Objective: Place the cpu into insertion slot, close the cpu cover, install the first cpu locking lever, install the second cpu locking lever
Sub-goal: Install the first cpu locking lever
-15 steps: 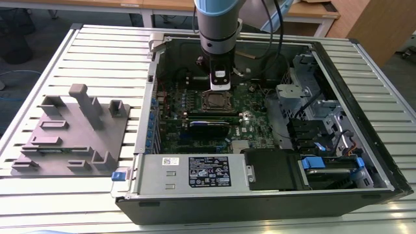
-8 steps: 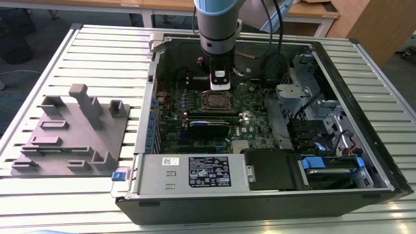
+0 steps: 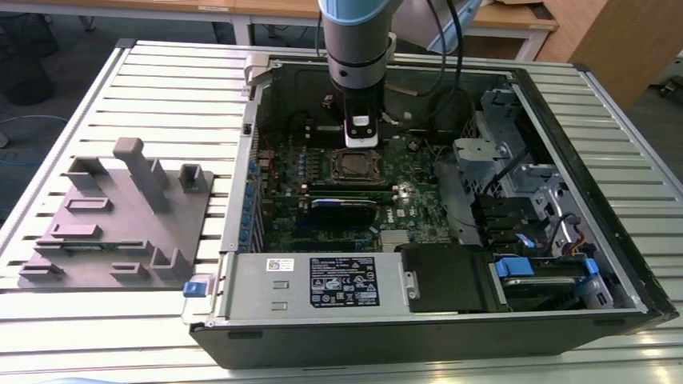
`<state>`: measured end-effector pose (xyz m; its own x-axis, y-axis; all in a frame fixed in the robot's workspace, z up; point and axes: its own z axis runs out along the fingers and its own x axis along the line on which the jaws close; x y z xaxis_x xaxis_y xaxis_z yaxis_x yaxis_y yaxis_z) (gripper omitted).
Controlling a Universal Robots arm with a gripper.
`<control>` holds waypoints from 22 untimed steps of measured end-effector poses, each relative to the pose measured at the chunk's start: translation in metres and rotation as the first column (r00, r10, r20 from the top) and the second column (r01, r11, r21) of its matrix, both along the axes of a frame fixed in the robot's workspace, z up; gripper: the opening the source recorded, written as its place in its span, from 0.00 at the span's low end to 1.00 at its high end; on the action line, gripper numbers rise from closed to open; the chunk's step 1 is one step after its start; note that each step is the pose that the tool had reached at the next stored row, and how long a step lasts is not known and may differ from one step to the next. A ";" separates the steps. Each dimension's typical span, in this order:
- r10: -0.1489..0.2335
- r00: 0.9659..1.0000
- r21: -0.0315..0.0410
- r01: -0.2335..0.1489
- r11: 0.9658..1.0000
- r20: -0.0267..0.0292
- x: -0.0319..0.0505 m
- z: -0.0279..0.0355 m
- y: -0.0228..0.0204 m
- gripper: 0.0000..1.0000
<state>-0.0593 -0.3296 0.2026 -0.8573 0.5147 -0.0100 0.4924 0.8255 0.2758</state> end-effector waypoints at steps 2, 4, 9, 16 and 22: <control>0.000 1.000 -0.004 0.000 1.000 0.000 0.0000 -0.0005 0.0003 0.11; 0.000 1.000 -0.004 0.000 1.000 0.000 0.0000 -0.0004 0.0004 0.11; 0.000 1.000 -0.004 0.000 1.000 0.000 0.0007 -0.0019 0.0005 0.11; 0.000 1.000 -0.004 0.000 1.000 0.000 0.0008 -0.0044 0.0005 0.11; 0.000 1.000 -0.005 0.000 1.000 0.000 0.0031 -0.0045 0.0016 0.11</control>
